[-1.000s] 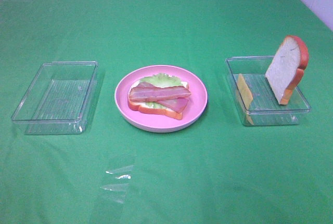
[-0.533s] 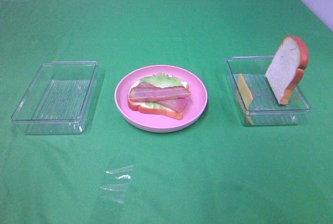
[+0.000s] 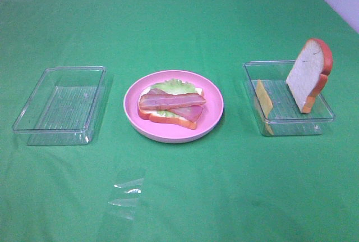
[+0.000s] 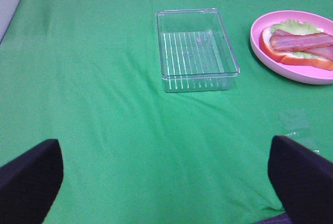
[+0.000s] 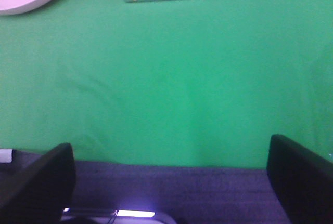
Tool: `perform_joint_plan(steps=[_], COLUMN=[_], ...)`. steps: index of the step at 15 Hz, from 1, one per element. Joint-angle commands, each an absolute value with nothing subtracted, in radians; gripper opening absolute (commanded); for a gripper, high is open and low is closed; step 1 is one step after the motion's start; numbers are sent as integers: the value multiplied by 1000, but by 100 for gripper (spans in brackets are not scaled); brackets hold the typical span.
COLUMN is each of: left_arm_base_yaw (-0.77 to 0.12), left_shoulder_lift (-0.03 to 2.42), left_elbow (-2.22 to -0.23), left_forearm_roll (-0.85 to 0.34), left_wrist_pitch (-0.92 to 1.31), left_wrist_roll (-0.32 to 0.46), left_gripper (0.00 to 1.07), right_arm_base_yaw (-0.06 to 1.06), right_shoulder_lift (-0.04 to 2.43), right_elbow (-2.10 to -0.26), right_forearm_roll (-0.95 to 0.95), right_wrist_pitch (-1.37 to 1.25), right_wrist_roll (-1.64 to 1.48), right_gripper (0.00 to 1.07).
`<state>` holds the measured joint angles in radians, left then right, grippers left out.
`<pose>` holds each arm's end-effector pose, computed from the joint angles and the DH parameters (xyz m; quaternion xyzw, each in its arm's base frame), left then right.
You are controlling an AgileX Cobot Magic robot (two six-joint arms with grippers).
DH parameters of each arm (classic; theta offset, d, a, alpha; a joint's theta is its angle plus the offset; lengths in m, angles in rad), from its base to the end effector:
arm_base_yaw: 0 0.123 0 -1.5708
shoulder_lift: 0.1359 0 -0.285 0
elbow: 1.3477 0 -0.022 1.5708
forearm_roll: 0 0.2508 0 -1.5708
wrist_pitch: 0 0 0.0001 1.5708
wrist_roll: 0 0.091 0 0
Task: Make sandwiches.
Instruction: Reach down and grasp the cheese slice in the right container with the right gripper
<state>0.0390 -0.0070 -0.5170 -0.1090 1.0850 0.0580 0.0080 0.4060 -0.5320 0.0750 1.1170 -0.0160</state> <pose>-0.0089 -0.0091 0.2804 0.0115 0.8520 -0.0291 0.5227 0.0524 0.0066 0.2732 -0.0068 0.9442 0.0359 0.3273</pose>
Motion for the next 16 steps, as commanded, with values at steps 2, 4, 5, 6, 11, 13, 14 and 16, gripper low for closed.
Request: perform_joint_plan(steps=[2,4,5,6,11,13,14,16], left_arm_base_yaw=[36,36,36,36,36,36,36,36], left_shoulder_lift=[-26,-26,-26,-26,-26,-26,-26,-26], left_elbow=[-516,-516,-516,-516,-516,-516,-516,-516], left_forearm_roll=[-113,-114,-114,-114,-114,-114,-114,-115], left_wrist_pitch=[1074,1074,1074,1073,1073,1073,1073,1073], left_wrist_roll=[49,46,46,44,44,44,44,44], left_gripper=[100,100,100,100,100,100,100,100], right_arm_base_yaw=[8,8,8,8,18,96,132,208], right_shoulder_lift=[704,931,1028,1123,1417,1482,1506,1608], right_elbow=[-650,-772,-843,-913,-1139,-1171,-1183,-1238], right_forearm_roll=[101,109,112,128,214,210,205,195], right_wrist_pitch=[1076,1116,1139,1154,1140,1091,1083,1028], right_wrist_roll=[-68,-66,-66,-67,-138,-104,-88,-40], right_gripper=[95,95,95,95,95,95,95,95])
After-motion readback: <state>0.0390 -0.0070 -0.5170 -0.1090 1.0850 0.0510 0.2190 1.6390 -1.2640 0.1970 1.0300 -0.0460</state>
